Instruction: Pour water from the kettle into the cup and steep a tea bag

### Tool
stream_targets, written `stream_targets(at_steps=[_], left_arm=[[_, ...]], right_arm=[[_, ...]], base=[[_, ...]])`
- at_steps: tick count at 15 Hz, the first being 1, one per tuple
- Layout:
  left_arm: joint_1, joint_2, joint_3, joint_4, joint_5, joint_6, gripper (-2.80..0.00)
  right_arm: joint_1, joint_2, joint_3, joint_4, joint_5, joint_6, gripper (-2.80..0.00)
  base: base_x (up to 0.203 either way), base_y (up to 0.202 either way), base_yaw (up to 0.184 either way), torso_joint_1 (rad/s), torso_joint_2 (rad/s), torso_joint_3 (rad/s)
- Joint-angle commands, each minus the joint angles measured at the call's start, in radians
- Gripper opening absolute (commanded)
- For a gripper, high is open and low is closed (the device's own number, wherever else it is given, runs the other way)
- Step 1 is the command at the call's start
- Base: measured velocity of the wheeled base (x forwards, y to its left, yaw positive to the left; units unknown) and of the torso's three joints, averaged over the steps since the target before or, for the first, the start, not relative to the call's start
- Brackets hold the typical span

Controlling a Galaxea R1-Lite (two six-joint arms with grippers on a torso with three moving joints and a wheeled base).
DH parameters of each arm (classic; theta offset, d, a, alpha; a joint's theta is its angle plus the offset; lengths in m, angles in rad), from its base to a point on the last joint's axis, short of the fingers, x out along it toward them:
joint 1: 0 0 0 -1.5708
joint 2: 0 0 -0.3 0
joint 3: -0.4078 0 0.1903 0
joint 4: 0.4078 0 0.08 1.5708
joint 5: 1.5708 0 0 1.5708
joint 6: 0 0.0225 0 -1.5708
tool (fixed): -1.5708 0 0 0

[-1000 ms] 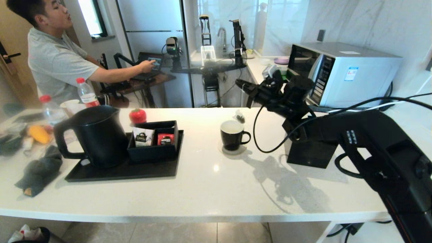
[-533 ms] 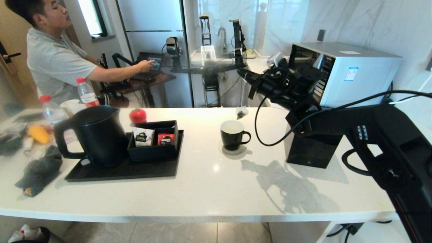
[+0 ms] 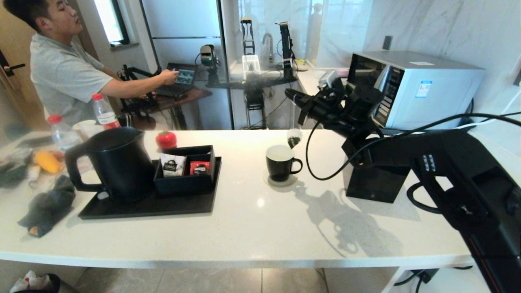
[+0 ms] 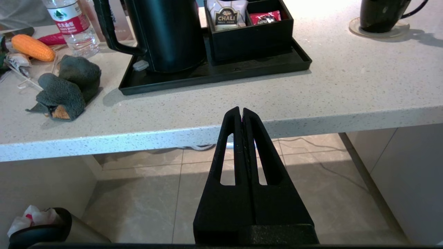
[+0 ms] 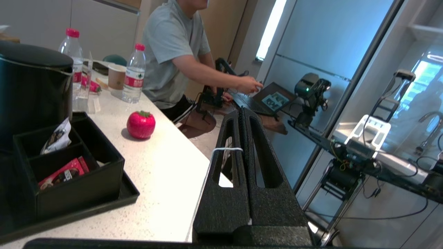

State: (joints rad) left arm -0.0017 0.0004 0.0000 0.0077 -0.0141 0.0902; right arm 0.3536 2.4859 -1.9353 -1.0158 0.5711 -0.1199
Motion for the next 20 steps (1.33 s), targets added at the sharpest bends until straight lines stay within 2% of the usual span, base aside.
stream_targets(at_steps=[1,20], left_arm=[[0.000,0.000,0.000,0.000,0.000,0.000,-2.80],[0.000,0.000,0.000,0.000,0.000,0.000,-2.80]], right_arm=[[0.001,0.041,-0.002,-0.009,0.004,-0.001,-2.80],[0.008,0.168,0.007,-0.027,0.005,-0.003,-2.80]], base=[[0.000,0.000,0.000,0.000,0.00,0.000],[0.000,0.000,0.000,0.000,0.00,0.000]])
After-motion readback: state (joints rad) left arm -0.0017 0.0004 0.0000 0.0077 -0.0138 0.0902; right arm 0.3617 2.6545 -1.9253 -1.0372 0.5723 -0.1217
